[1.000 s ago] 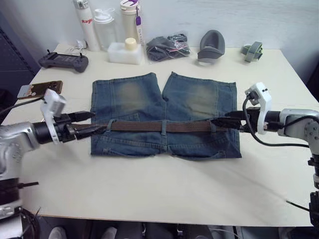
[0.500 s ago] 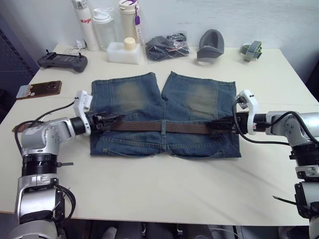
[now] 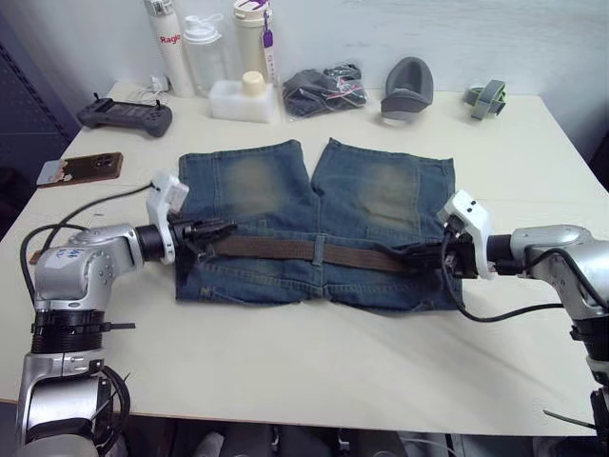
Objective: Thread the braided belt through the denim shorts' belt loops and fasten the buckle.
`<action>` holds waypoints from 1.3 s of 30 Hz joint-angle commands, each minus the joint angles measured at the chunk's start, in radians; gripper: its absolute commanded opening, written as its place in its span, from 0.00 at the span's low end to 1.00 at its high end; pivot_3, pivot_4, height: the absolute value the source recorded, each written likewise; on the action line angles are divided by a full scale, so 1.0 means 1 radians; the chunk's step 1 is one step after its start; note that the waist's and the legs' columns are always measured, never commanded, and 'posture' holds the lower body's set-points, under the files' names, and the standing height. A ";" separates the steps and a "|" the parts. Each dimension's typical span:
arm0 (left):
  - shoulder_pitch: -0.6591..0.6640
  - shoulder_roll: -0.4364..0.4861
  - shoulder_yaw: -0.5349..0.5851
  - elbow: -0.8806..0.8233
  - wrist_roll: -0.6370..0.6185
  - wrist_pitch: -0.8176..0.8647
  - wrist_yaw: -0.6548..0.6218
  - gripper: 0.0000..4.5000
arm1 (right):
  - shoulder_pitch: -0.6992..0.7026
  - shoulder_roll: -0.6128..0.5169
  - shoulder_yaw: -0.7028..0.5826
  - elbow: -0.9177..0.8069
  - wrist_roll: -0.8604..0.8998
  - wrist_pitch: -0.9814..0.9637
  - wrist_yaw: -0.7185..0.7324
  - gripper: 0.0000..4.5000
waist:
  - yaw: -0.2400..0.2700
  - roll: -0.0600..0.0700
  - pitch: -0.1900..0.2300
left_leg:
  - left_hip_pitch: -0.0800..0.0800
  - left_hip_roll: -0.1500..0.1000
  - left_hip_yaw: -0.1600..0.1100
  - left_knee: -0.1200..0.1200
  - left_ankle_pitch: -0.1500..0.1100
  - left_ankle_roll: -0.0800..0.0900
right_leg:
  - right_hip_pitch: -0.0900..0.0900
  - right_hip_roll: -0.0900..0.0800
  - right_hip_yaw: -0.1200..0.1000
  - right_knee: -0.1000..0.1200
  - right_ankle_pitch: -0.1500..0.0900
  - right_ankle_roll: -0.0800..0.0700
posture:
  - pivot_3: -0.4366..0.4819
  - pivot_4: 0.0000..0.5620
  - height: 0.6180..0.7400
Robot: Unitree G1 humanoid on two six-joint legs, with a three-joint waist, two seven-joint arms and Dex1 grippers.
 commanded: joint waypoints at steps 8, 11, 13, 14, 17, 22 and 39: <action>0.511 0.085 0.002 -0.256 0.277 -0.857 -0.199 0.00 | 0.426 -0.026 -0.327 -0.428 0.096 -0.255 0.059 0.08 | 0.009 0.001 -0.001 | 0.002 0.000 -0.001 -0.004 0.001 -0.002 | 0.001 0.000 -0.003 -0.003 0.000 -0.002 | 0.48 0.27 0.31; 0.564 0.067 -0.009 -0.184 0.391 -1.244 -0.196 0.00 | 0.693 0.061 -0.344 -0.467 -0.222 -0.738 0.011 0.08 | 0.026 0.000 -0.003 | 0.004 0.002 -0.002 -0.005 0.001 -0.003 | 0.006 -0.001 -0.008 -0.007 -0.001 -0.005 | 0.48 0.27 0.31; 0.619 0.063 -0.008 -0.150 0.390 -1.438 -0.212 0.00 | 0.885 0.164 -0.414 -0.431 -0.330 -1.047 -0.013 0.08 | 0.034 0.000 -0.003 | 0.003 0.002 -0.002 -0.006 -0.001 -0.002 | 0.006 -0.002 -0.009 -0.011 -0.001 -0.005 | 0.48 0.27 0.31; 0.655 0.065 -0.006 -0.135 0.387 -1.527 -0.217 0.00 | 0.965 0.201 -0.452 -0.389 -0.371 -1.205 -0.023 0.08 | 0.035 0.000 -0.003 | 0.002 0.002 -0.001 -0.006 -0.002 -0.002 | 0.006 -0.002 -0.010 -0.012 -0.001 -0.004 | 0.48 0.27 0.31; 0.775 0.073 -0.012 -0.074 0.369 -1.776 -0.216 0.00 | 1.158 0.244 -0.513 -0.221 -0.499 -1.619 -0.047 0.08 | 0.032 0.002 -0.004 | 0.001 0.002 0.003 -0.004 -0.002 -0.003 | 0.006 -0.007 -0.014 -0.013 -0.001 -0.003 | 0.48 0.27 0.31; 0.872 0.119 -0.075 0.036 0.366 -1.960 -0.194 0.00 | 1.187 0.254 -0.568 -0.037 -0.612 -1.926 -0.175 0.19 | 0.018 -0.001 -0.005 | 0.009 0.003 0.005 0.001 -0.008 0.004 | 0.014 -0.009 -0.016 -0.012 -0.009 -0.020 | 0.48 0.27 0.31; 1.213 0.263 0.222 -0.160 0.031 -1.896 -0.160 0.98 | 1.024 -0.086 -0.674 0.625 -0.636 -2.321 -0.414 1.00 | 0.014 -0.003 -0.008 | 0.015 0.007 0.012 0.031 -0.029 0.006 | 0.016 -0.010 -0.019 0.014 -0.026 -0.026 | 0.48 0.27 0.31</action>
